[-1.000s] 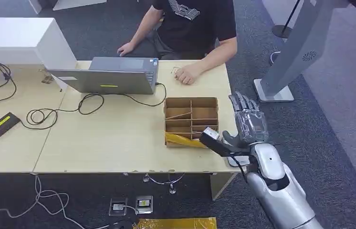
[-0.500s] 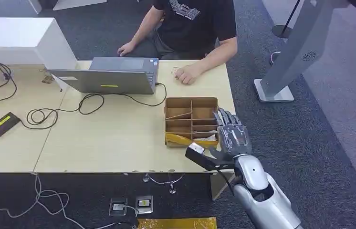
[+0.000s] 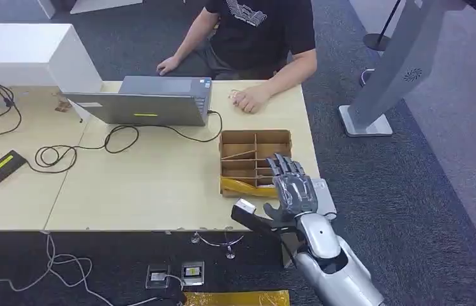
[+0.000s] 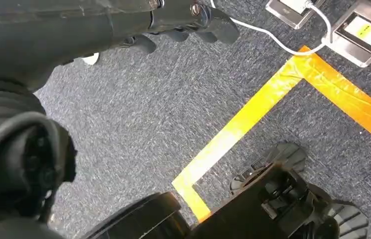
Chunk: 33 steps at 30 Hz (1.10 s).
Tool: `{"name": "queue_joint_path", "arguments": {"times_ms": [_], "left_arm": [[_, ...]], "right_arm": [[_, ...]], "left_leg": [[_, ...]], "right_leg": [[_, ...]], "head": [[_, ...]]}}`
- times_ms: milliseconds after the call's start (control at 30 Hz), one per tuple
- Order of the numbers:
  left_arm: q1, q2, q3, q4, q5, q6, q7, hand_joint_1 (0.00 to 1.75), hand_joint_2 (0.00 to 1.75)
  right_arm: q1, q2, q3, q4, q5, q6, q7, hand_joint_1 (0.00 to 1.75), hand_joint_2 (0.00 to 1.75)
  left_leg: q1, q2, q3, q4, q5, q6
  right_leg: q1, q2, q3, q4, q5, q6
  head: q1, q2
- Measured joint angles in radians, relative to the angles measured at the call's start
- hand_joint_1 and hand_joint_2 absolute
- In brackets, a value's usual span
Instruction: Pass the card to the sensor for recognition and then transmit it.
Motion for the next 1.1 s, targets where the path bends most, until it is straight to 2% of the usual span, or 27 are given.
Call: {"name": "queue_joint_path", "arguments": {"times_ms": [333,733,867,1100], "left_arm": [[-0.001,-0.006,0.000,0.000,-0.011,-0.018,0.000,0.00,0.00],[-0.001,-0.007,0.000,0.000,-0.015,-0.020,0.000,0.00,0.00],[-0.001,-0.008,0.000,0.000,-0.022,-0.022,0.000,0.00,0.00],[-0.001,-0.008,0.000,0.000,-0.026,-0.026,0.000,0.00,0.00]], "right_arm": [[-0.032,0.053,0.010,0.046,-0.003,-0.011,-0.003,0.00,1.75],[-0.039,0.058,0.014,0.068,0.001,-0.027,-0.001,0.00,1.75],[-0.056,0.060,0.018,0.127,0.026,-0.055,0.011,0.00,1.75],[-0.069,0.068,0.019,0.158,0.028,-0.060,0.013,0.00,1.75]], "left_leg": [[0.000,0.000,0.000,0.000,0.000,0.000],[0.000,0.000,0.000,0.000,0.000,0.000],[0.000,0.000,0.000,0.000,0.000,0.000],[0.000,0.000,0.000,0.000,0.000,0.000]], "right_leg": [[0.000,0.000,0.000,0.000,0.000,0.000],[0.000,0.000,0.000,0.000,0.000,0.000],[0.000,0.000,0.000,0.000,0.000,0.000],[0.000,0.000,0.000,0.000,0.000,0.000]], "head": [[0.000,0.000],[0.000,0.000],[0.000,0.000],[0.000,0.000]]}}
